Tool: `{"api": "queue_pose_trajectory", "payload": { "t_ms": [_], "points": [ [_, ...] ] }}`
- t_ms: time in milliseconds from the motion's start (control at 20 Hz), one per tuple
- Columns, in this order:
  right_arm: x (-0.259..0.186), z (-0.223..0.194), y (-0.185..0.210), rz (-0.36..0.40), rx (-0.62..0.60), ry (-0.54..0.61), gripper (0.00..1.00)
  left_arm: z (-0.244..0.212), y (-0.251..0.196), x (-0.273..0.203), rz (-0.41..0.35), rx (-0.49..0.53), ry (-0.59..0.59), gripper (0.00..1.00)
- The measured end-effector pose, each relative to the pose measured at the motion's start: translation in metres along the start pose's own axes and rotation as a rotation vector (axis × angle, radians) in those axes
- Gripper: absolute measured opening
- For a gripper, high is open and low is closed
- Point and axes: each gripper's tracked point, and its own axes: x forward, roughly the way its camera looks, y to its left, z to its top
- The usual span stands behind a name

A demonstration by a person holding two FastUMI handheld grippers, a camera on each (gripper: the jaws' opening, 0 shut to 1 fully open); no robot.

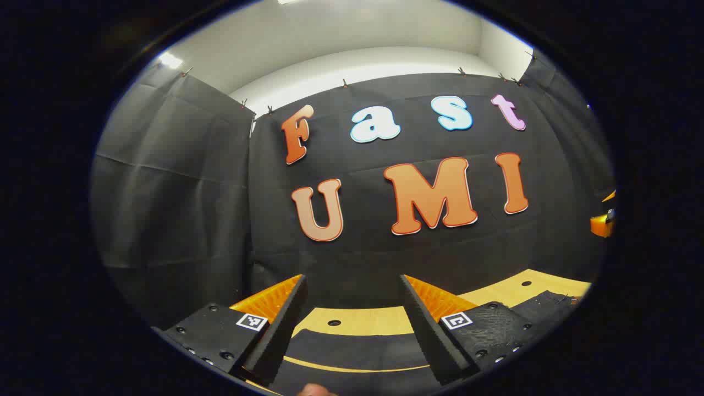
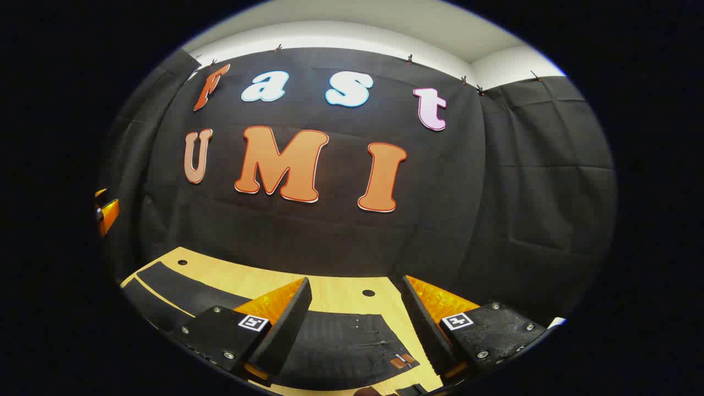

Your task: Grasp the waist and the cuffs of the jeans and fold them to make the two legs overlap; first hold the waist and fold one-third of the jeans toward the cuffs, then hold the cuffs and fold the remaining one-third in the same direction to finish folding.

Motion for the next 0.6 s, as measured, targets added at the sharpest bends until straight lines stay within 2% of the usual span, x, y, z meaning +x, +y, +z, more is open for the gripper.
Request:
{"api": "queue_pose_trajectory", "payload": {
  "t_ms": [200, 600],
  "points": [
    [0.018, -0.008, -0.002, 0.029, 0.04, 0.014, 0.99, -0.004, 0.004, 0.009, 0.056, -0.023, 0.026, 0.99],
    [0.048, -0.023, 0.001, 0.093, 0.051, 0.033, 0.99, -0.009, -0.014, 0.027, 0.073, 0.015, 0.074, 1.0]
  ]
}}
